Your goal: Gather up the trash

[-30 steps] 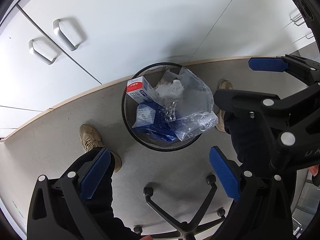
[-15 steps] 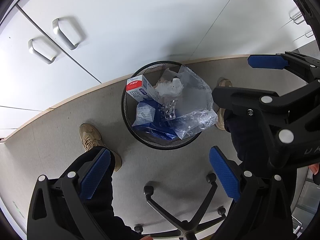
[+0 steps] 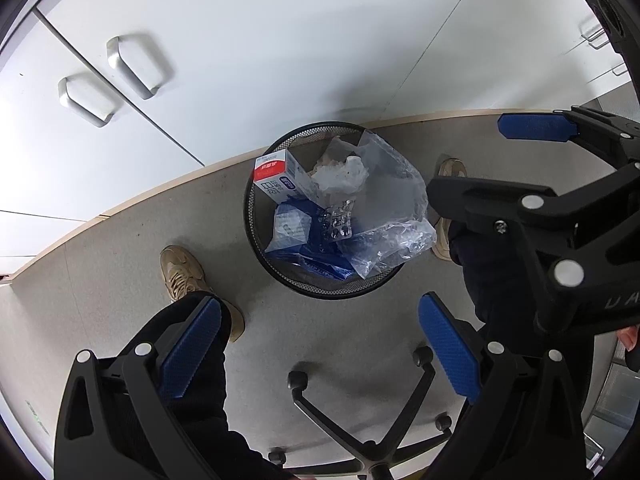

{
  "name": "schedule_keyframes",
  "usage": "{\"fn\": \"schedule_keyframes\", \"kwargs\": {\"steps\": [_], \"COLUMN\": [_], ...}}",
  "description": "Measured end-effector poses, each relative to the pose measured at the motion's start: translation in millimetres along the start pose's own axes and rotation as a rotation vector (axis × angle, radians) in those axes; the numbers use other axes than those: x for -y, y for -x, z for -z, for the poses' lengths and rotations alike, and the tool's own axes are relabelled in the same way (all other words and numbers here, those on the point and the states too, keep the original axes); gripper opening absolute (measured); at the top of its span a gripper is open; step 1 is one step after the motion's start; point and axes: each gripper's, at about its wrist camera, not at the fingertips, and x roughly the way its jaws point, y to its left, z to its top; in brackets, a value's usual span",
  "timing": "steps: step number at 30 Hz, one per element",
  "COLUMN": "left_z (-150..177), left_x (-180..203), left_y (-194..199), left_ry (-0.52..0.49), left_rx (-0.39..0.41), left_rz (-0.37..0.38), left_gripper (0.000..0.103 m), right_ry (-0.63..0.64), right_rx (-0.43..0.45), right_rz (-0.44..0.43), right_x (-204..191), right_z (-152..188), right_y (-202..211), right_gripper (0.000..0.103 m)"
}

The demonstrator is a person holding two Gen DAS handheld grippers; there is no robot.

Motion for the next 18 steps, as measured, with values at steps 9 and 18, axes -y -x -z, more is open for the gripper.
{"fn": "schedule_keyframes", "kwargs": {"steps": [9, 18], "left_z": [-1.1, -0.3], "left_x": [-0.1, -2.0], "left_y": [1.4, 1.6], "left_ry": [0.005, 0.001], "left_rx": [-0.008, -0.011], "left_rz": [0.008, 0.015], "left_gripper": [0.098, 0.098], "right_ry": [0.001, -0.009], "right_rx": [0.000, -0.003], "right_rz": [0.011, 0.007], "right_x": [-3.1, -3.1], "right_z": [1.0, 1.6], "right_y": [-1.0, -2.2], "right_gripper": [0.099, 0.099]}}
